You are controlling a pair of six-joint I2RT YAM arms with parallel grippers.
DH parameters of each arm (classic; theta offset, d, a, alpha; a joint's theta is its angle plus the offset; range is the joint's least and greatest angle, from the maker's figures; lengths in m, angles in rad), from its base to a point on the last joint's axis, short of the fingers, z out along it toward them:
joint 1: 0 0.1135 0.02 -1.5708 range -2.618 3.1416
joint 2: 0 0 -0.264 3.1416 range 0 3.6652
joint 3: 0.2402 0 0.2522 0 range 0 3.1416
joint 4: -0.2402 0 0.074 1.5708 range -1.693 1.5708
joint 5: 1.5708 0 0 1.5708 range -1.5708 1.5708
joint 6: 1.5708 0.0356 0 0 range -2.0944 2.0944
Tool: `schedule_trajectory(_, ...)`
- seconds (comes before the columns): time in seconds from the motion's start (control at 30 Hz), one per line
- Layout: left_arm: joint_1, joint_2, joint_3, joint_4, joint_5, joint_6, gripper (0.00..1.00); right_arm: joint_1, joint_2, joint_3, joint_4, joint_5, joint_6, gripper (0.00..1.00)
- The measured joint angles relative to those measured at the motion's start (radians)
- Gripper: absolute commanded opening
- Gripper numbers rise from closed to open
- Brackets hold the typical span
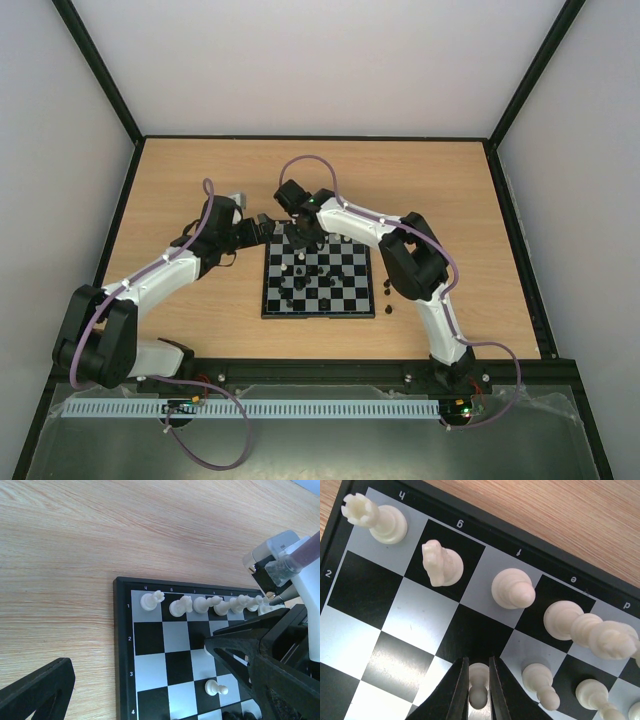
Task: Set up the chess pieces on the board
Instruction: Adjust the chess piece on the chessboard.
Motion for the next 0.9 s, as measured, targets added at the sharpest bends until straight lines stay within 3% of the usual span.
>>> schedule_trajectory(0.9,0.0,0.0,0.0,0.003,0.001,0.0,0.99,-0.006,0.023,0.035,0.028,0.005,0.002,0.09)
